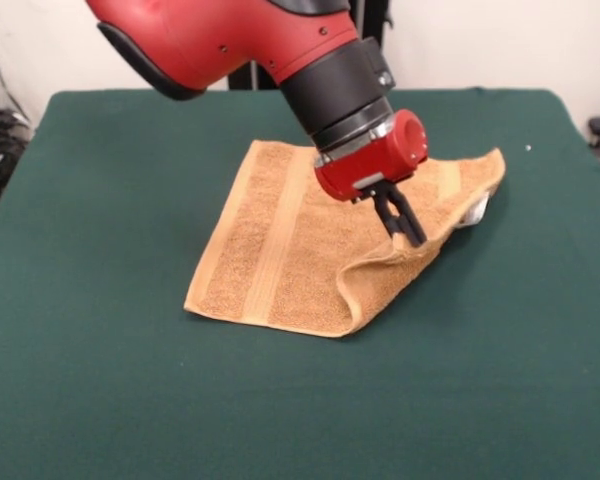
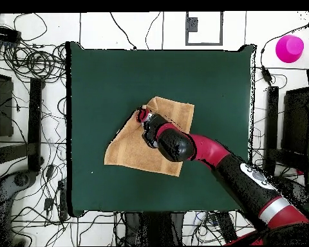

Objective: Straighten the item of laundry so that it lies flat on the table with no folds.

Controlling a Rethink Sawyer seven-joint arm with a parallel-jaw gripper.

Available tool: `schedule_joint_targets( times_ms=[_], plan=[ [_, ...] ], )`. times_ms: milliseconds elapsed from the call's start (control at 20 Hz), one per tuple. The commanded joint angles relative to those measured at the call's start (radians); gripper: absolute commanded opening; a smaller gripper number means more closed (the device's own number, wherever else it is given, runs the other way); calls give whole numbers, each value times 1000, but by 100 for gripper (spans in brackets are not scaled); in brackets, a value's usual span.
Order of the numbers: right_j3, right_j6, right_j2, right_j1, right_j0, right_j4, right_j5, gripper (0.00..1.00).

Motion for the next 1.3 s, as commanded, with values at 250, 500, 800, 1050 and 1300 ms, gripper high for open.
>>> schedule_joint_targets(
  times_ms=[250, 500, 800, 1050, 1300],
  plan=[
    [-14, 46, 58, 120, 14, -6, 29, 0],
    [-14, 71, 58, 122, 38, 2, 0, 0],
    [-18, 106, 67, 123, 73, 18, -35, 0],
    [-28, 124, 61, 126, 103, 22, -67, 0],
    [-34, 121, 57, 129, 110, 18, -85, 0]
  ],
)
